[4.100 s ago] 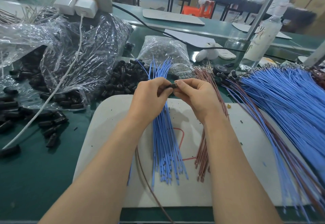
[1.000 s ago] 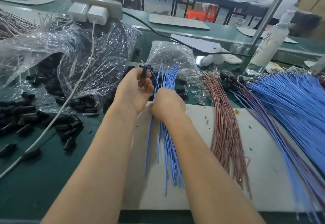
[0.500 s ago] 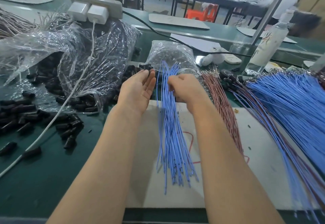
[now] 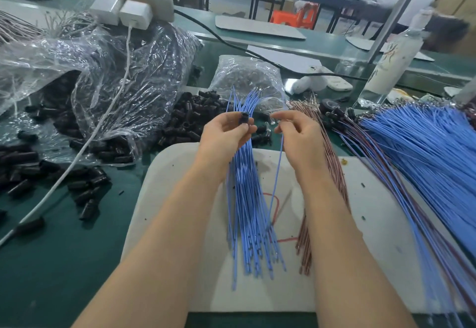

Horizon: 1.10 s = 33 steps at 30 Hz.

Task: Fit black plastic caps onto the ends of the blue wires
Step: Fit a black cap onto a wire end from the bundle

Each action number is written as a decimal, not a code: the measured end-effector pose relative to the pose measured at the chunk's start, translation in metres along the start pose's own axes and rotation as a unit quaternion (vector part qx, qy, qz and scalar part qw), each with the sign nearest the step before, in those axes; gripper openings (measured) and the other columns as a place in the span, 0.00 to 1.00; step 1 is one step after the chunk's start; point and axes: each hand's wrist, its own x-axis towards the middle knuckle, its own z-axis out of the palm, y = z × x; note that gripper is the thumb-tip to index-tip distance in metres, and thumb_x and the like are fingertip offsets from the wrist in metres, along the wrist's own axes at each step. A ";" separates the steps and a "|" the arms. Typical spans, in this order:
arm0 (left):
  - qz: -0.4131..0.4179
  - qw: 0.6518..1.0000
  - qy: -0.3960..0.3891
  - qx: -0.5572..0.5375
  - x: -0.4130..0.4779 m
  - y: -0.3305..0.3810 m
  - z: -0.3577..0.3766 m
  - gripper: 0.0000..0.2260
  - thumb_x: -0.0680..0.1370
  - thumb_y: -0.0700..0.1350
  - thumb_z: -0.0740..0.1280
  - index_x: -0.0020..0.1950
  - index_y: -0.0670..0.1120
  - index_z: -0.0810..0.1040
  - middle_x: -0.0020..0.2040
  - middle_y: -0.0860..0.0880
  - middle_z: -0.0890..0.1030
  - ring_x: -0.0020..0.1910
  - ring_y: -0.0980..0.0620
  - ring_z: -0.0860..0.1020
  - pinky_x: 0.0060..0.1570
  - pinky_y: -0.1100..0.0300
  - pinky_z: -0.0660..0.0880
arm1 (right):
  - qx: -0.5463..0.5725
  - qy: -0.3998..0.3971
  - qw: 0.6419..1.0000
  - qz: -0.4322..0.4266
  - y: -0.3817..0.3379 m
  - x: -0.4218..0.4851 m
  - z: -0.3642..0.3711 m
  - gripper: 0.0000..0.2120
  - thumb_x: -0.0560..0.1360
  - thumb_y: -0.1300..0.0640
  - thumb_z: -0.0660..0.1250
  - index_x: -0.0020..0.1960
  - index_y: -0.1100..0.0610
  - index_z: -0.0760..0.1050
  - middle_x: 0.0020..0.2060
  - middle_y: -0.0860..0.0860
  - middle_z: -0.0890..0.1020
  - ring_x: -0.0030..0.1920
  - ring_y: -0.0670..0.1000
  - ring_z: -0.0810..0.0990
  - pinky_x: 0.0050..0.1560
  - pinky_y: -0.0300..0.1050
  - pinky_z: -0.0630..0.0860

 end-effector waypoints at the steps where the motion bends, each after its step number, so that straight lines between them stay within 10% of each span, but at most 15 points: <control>1: 0.011 0.999 -0.005 0.031 0.000 -0.001 0.000 0.10 0.78 0.30 0.61 0.47 0.44 0.75 0.45 0.46 0.81 0.37 0.58 0.82 0.42 0.69 0.78 | -0.034 -0.001 0.999 -0.015 -0.001 -0.001 0.002 0.16 0.75 0.64 0.60 0.43 0.46 0.79 0.29 0.42 0.79 0.27 0.40 0.71 0.31 0.35 0.68; 9: 0.089 0.957 -0.030 0.275 -0.003 -0.003 -0.001 0.09 0.76 0.35 0.66 0.48 0.49 0.79 0.50 0.44 0.82 0.50 0.45 0.81 0.59 0.51 0.76 | -0.101 -0.071 0.992 -0.015 -0.002 -0.004 0.003 0.05 0.76 0.54 0.68 0.46 0.53 0.82 0.35 0.41 0.80 0.39 0.42 0.78 0.45 0.39 0.74; 33: 0.176 0.884 -0.011 0.432 0.001 -0.008 -0.003 0.06 0.75 0.39 0.68 0.49 0.47 0.81 0.39 0.54 0.79 0.39 0.59 0.76 0.39 0.79 0.67 | -0.200 -0.037 0.976 -0.074 -0.007 -0.010 0.014 0.06 0.75 0.62 0.65 0.39 0.57 0.72 0.31 0.46 0.72 0.33 0.44 0.68 0.36 0.37 0.59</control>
